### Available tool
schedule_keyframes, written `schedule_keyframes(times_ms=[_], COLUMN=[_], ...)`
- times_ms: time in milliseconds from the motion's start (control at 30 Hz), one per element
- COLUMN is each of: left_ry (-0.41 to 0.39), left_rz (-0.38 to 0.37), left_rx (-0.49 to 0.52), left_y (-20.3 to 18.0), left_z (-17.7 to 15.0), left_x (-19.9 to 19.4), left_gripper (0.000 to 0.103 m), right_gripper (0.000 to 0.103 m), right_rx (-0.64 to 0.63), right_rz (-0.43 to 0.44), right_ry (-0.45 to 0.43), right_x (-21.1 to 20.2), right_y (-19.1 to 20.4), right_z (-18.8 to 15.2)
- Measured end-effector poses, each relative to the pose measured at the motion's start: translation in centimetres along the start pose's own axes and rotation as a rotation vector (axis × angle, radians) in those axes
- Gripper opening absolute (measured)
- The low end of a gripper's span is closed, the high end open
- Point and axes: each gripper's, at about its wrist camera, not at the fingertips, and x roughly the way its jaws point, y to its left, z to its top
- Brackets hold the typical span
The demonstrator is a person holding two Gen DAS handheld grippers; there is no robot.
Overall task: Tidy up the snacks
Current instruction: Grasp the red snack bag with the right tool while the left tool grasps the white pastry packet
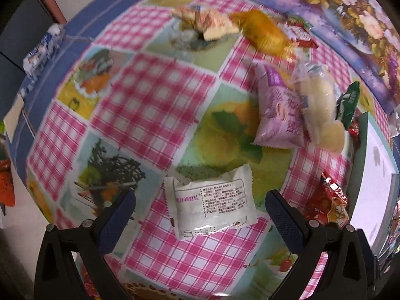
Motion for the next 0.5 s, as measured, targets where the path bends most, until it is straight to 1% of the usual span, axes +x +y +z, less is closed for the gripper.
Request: schedule_keyframes(times_ms=[33,200,267,300,333,500], left_ry=[0.012,0.040,0.045,0.046,0.045,0.045], left_rz=[-0.003,0.006,0.000,0.000,0.001,0.010], left_rx=[0.000,0.008,0.004,0.005,0.008,0.015], left_y=[-0.1,-0.5,-0.5,-0.6,-0.6,-1.3], left_z=[0.0,-0.1,0.2,0.2,0.2,0.3], left_x=[0.4,1.6,2.1,2.2,2.4,3.0], left_gripper=[0.103,0.103,0.103,0.102,0.102,0.101], right_gripper=[0.080,0.078,0.073,0.067,0.064,0.064], right_rx=[-0.008,-0.022,-0.026,-0.024,-0.022,-0.022], right_rz=[-0.016,-0.016,-0.006,0.011,0.023,0.016], right_ry=[-0.012,-0.016,-0.014,-0.003,0.008,0.025], right_x=[0.0,0.2,0.3,0.4,0.6,1.2], right_y=[0.1,0.5,0.5,0.5,0.6,0.8], right_z=[0.1,0.3,0.4,0.4,0.4,0.6])
